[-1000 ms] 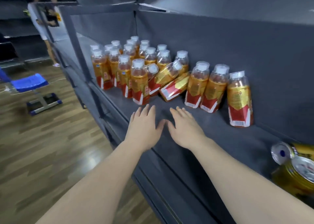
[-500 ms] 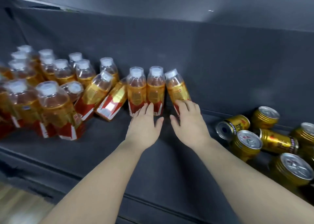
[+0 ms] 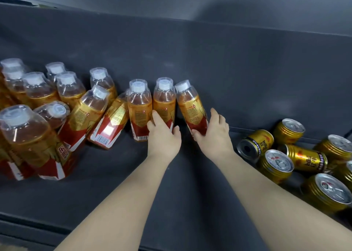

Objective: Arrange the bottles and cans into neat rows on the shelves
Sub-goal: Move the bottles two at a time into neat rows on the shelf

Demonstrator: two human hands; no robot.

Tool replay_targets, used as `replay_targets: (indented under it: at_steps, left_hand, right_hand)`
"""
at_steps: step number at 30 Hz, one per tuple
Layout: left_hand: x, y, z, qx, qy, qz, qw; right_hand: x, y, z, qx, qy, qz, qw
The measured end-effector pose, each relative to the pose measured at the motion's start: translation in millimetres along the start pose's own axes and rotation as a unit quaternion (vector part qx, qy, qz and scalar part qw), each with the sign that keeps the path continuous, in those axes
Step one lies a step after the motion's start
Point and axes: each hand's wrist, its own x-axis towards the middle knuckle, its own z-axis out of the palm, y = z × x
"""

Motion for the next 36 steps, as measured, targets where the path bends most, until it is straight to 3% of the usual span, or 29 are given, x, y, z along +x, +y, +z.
replay_targets:
  at_steps: [12,19,28,36]
  left_hand:
    - [22,22,16,0.063,0.03,-0.069,0.995]
    - [24,16,17,0.126,0.036,-0.039,0.991]
    - [22,20,29,0.094,0.03,-0.022,0.995]
    - [36,19,25,0.121,0.036,-0.022,0.992]
  right_hand:
    - [26,-4,17,0.017,-0.014,0.017,1.0]
    - [32,2,19,-0.003,-0.009,0.009,1.0]
    - [26,21,22,0.15,0.045,0.076,0.985]
    - [28,28,32,0.195,0.046,0.076,0.977]
